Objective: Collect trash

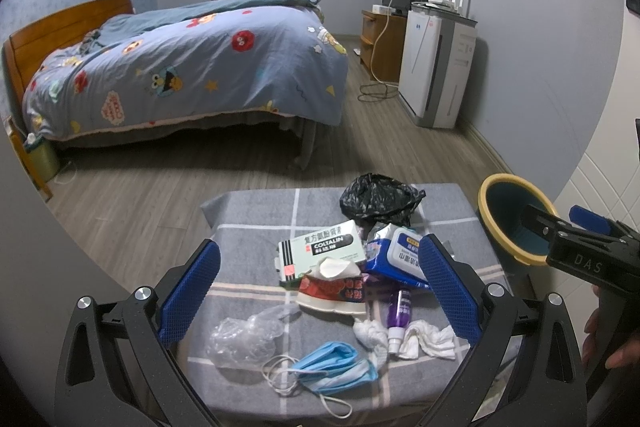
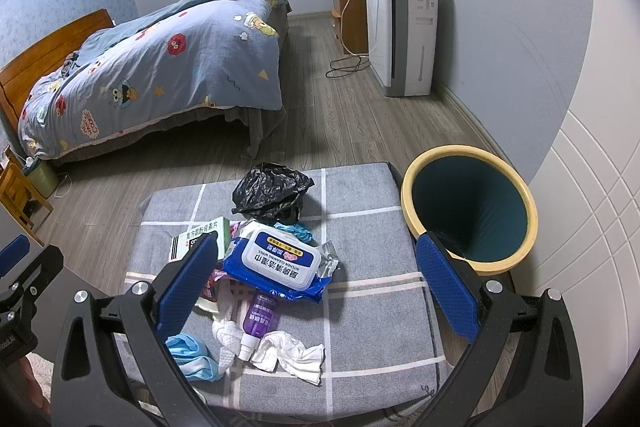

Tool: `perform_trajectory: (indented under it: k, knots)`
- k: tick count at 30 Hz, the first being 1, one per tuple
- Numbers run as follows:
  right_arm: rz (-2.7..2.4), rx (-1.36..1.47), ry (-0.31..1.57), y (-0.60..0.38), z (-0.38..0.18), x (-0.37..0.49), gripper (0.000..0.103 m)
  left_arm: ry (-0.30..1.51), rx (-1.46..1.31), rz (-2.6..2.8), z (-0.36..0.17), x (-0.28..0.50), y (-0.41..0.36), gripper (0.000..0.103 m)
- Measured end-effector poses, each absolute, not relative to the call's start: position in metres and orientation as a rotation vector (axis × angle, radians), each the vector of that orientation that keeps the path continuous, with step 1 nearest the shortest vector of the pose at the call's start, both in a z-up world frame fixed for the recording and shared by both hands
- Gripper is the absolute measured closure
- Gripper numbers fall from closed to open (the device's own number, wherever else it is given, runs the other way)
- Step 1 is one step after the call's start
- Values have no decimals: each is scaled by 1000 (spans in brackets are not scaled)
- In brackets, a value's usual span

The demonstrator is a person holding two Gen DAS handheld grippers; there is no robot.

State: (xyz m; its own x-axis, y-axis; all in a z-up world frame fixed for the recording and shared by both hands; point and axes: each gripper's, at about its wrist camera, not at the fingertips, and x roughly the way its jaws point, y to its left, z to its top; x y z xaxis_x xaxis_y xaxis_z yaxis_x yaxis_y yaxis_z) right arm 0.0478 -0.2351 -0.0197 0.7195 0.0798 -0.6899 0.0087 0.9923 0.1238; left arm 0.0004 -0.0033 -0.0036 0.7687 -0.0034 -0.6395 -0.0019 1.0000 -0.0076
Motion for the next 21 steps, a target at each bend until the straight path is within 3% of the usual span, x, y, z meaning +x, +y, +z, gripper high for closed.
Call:
perform_trajectory:
  k: [21]
  knots:
    - [52, 122, 773, -238, -25, 61, 5, 717, -32, -18, -26, 7, -11, 5]
